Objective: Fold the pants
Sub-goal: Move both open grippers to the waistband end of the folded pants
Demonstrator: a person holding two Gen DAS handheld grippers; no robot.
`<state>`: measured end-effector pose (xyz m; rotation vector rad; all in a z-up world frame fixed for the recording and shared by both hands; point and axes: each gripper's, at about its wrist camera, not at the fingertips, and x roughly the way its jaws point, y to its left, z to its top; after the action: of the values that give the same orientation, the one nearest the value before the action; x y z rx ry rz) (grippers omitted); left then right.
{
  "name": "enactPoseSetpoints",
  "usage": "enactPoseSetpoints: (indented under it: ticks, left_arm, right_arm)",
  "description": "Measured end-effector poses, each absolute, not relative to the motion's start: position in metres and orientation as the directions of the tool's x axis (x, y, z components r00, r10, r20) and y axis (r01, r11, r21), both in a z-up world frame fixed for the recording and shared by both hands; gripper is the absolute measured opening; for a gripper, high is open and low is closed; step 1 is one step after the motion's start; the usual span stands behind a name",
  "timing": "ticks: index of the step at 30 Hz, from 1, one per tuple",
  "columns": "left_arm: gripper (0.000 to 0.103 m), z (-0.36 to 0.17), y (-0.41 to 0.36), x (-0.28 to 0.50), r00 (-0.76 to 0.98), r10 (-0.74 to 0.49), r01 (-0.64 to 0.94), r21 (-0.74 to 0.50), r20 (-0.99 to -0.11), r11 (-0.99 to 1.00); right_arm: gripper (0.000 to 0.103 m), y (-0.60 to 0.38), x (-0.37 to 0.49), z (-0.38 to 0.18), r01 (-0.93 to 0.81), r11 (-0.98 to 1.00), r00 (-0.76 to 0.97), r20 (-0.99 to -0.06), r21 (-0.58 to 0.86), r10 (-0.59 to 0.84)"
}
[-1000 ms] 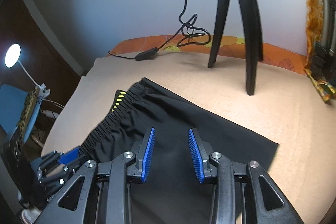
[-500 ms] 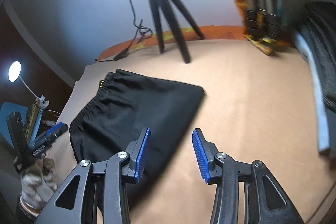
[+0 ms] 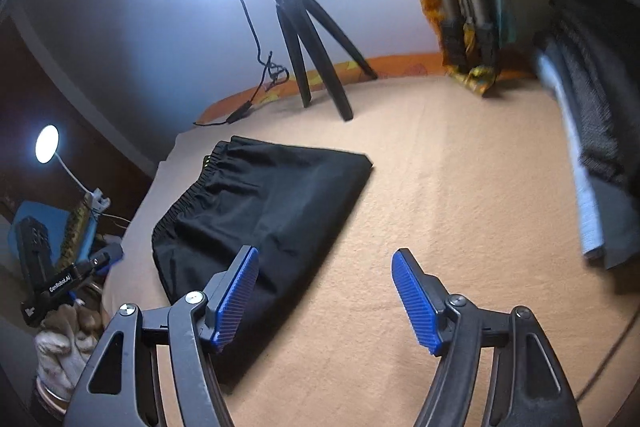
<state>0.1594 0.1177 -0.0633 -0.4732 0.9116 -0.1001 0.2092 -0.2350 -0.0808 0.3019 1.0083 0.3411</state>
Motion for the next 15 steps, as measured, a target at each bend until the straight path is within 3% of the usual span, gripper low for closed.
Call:
enactPoseSetpoints:
  ticks: [6, 15]
  left_arm:
    - [0.063, -0.086, 0.123, 0.168, 0.582, -0.34, -0.192, -0.532, -0.738, 0.825]
    - [0.063, -0.112, 0.119, 0.192, 0.555, -0.343, -0.254, -0.547, -0.758, 0.798]
  right_arm:
    - [0.072, -0.23, 0.222, -0.102, -0.108, 0.877, 0.435, -0.771, 0.467, 0.465]
    - [0.072, -0.221, 0.249, -0.12, -0.063, 0.845, 0.421, -0.753, 0.532, 0.505]
